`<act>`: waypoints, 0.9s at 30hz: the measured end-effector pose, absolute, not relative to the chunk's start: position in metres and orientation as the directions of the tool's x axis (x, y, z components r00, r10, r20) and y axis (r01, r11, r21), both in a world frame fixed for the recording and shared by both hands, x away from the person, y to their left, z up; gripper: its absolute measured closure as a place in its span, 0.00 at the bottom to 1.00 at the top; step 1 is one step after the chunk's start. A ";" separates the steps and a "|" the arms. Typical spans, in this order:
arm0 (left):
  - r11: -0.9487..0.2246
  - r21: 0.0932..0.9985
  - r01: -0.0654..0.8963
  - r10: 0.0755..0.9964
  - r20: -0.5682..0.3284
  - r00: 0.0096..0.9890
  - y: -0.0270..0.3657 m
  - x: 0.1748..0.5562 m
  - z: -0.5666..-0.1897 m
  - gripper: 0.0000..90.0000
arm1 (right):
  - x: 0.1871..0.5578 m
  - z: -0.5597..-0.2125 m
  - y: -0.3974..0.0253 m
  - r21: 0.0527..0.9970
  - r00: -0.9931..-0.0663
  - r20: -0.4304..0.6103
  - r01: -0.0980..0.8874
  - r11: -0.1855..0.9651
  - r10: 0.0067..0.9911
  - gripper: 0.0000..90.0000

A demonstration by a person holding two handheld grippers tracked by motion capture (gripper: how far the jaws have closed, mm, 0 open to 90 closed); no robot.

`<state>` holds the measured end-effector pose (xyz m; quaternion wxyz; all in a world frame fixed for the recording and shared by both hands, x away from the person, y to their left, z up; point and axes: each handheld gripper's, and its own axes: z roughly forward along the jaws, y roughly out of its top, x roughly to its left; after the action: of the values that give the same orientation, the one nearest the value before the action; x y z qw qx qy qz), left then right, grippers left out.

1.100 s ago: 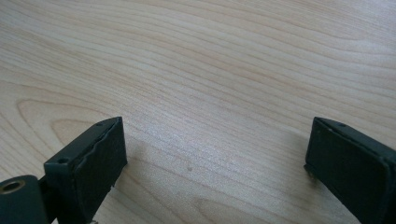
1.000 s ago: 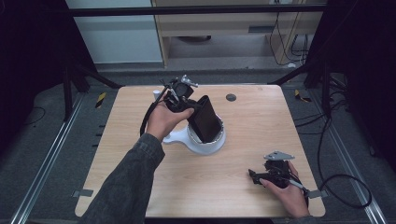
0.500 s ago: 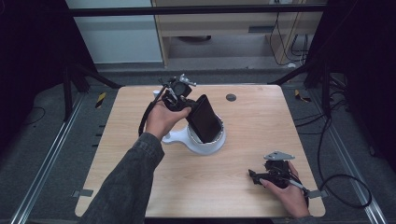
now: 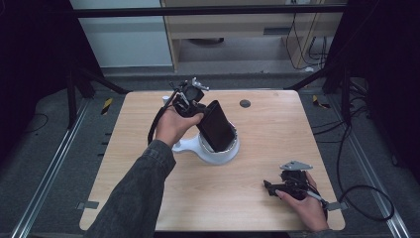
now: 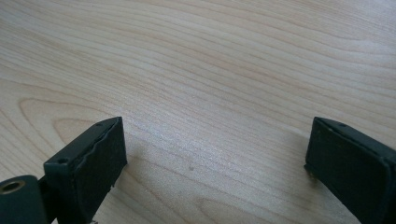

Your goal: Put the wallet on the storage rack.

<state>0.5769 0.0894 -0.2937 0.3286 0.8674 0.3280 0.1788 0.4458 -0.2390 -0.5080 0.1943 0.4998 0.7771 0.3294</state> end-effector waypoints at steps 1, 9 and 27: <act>-0.566 0.692 0.448 0.687 0.096 0.720 0.089 0.577 -0.293 0.81 | 0.446 -0.508 -0.239 0.706 -0.425 0.027 0.649 0.283 0.905 0.06; -0.551 0.715 0.431 0.695 0.107 0.711 0.091 0.575 -0.287 0.79 | 0.446 -0.508 -0.239 0.706 -0.424 0.029 0.650 0.282 0.905 0.06; -0.585 0.756 0.292 0.632 0.200 0.748 0.078 0.537 -0.270 0.46 | 0.446 -0.508 -0.238 0.705 -0.424 0.027 0.650 0.284 0.905 0.06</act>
<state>0.5373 0.0775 -0.2702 0.3674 0.8597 0.2689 0.2314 0.4455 -0.2385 -0.5083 0.1942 0.5001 0.7772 0.3288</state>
